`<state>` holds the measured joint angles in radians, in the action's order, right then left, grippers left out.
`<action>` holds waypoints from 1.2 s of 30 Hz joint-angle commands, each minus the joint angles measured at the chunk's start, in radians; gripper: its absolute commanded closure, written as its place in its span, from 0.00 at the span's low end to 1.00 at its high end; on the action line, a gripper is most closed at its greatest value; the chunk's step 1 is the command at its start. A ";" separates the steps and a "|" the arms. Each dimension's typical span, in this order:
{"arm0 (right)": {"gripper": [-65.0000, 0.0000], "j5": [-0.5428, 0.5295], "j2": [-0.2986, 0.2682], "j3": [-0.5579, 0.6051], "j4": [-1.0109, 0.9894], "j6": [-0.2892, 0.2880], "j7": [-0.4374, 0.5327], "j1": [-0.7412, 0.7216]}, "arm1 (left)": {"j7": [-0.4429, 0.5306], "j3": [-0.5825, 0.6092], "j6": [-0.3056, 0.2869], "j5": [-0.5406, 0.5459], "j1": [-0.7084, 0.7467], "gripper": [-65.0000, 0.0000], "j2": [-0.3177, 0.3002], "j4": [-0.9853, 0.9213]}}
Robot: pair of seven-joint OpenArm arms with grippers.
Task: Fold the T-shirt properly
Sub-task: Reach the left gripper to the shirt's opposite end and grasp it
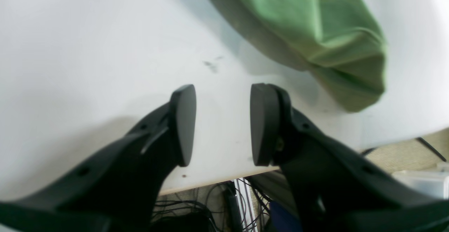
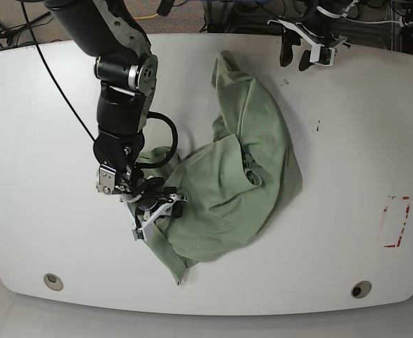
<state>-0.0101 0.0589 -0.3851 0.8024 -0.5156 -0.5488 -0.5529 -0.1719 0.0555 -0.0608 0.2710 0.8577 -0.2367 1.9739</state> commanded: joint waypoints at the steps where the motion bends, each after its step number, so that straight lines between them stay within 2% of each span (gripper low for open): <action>1: 0.88 -0.017 0.005 0.001 0.015 -0.004 0.026 -0.037 | 0.019 0.022 -0.003 0.001 -0.019 0.63 -0.003 0.017; 3: 1.00 -0.017 0.005 0.001 0.015 -0.004 0.026 -0.046 | 0.019 0.042 0.000 0.000 -0.035 0.63 -0.003 0.015; 9: 1.00 -0.018 0.006 0.004 0.021 -0.013 0.019 -0.049 | 0.008 0.120 0.002 0.000 -0.130 0.63 0.000 0.003; 14: 1.00 -0.026 0.003 0.081 0.091 -0.013 -0.009 -0.039 | -0.108 0.149 0.002 0.001 -0.194 0.63 0.003 -0.018; 21: 1.00 -0.026 0.006 0.159 0.271 -0.011 -0.080 0.027 | -0.116 0.192 0.002 0.004 -0.242 0.63 0.003 -0.040; 29: 1.00 -0.027 0.006 0.196 0.314 -0.005 -0.081 0.047 | -0.117 0.258 0.002 0.006 -0.303 0.63 0.004 -0.124; 33: 1.00 -0.027 0.006 0.196 0.318 -0.005 -0.083 0.052 | -0.119 0.269 0.003 0.003 -0.343 0.63 0.033 -0.166; 36: 1.00 -0.027 0.006 0.194 0.328 -0.005 -0.083 0.055 | -0.163 0.274 0.003 0.003 -0.375 0.63 0.038 -0.206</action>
<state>-0.0254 0.0666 -0.1905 1.1042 -0.5198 -0.6559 -0.4625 -0.3233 0.3290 -0.0521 0.2703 0.5007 -0.1959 1.7733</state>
